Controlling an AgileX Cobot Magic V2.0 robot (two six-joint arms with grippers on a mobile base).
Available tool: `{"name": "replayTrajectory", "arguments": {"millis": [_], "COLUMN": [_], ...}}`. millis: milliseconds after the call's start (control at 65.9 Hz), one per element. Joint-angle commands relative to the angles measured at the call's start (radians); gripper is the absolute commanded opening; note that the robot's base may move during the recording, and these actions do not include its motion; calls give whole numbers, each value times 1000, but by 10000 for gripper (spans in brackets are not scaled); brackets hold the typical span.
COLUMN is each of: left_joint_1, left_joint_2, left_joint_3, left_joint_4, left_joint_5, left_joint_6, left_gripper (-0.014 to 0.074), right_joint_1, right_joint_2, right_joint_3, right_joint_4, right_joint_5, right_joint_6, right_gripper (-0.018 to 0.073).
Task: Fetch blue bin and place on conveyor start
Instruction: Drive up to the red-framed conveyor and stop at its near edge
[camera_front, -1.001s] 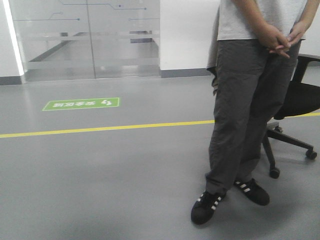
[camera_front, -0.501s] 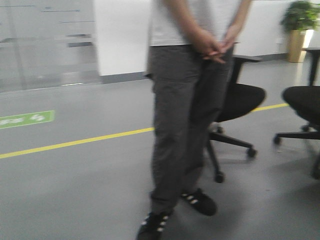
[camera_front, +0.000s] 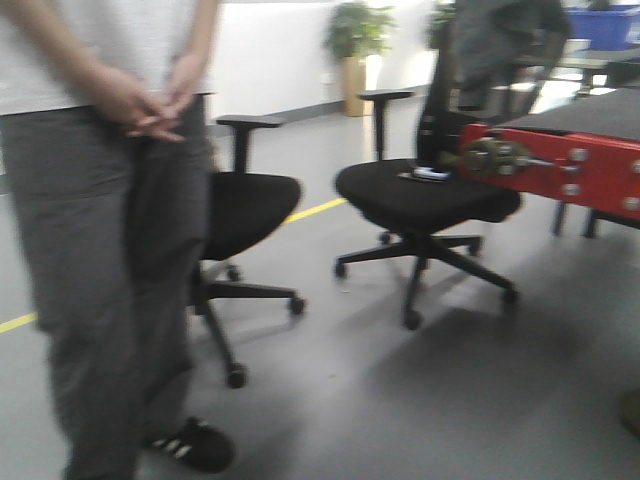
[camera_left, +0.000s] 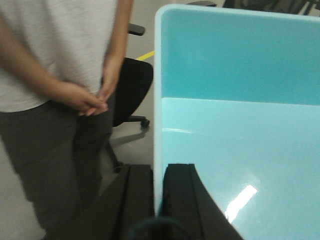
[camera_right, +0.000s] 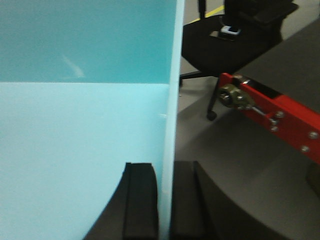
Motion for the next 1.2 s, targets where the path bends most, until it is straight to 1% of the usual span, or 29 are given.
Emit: {"name": "replayTrajectory", "arguments": {"millis": [0, 1183], "left_joint_1": [0, 0], "left_joint_2": [-11, -11], "left_joint_3": [-10, -10], "left_joint_4": [36, 36], "left_joint_5": [-40, -40], "left_joint_6": [2, 2], "left_gripper": [-111, -111], "right_joint_1": [3, 3], "right_joint_2": [-13, -13], "right_joint_3": [-13, -13], "right_joint_4": [-26, -26], "right_joint_5": [-37, -37], "right_joint_6": [-8, -8], "right_gripper": [-153, -153]}}
